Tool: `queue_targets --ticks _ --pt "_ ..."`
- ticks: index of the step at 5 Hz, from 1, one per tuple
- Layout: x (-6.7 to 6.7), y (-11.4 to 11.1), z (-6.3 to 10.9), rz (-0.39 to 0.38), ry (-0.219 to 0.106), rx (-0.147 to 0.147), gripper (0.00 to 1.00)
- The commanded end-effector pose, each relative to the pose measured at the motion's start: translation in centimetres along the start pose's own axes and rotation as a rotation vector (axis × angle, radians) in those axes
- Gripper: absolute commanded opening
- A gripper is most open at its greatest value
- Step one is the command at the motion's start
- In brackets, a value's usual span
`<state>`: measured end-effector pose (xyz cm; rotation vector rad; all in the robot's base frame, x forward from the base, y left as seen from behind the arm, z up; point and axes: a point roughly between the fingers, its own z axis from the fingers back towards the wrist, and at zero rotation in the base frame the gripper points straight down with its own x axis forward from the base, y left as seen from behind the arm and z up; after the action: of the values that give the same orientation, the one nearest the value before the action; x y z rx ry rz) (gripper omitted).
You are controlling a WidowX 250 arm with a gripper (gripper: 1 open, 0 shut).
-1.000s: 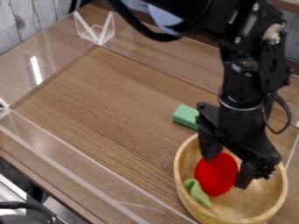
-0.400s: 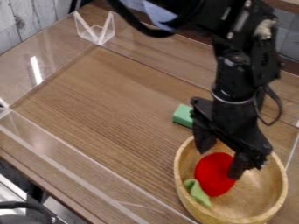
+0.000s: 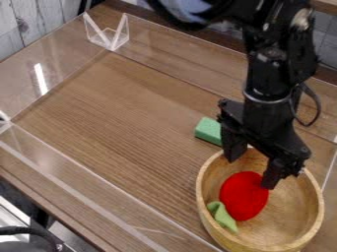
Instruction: Move the red fruit to the right
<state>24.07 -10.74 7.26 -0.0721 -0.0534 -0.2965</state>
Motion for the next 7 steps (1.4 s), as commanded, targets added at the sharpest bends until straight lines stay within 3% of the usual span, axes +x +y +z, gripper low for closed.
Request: queue_targets --ticks 1,3,5,6,7 --pt "1.5 -0.5 1.3 -0.019 -0.033 -0.011 1.00" --pt "1.2 -1.3 0.4 0.060 -0.010 -0.015 1.00" --pt "0.7 -2.0 -1.1 -0.077 0.018 -0.030 1.00" --pt "-0.4 -2.1 -1.4 -0.073 0.025 -0.035 1.00" --pt "-1.2 -2.2 -1.2 -0.070 0.025 -0.021 1.00"
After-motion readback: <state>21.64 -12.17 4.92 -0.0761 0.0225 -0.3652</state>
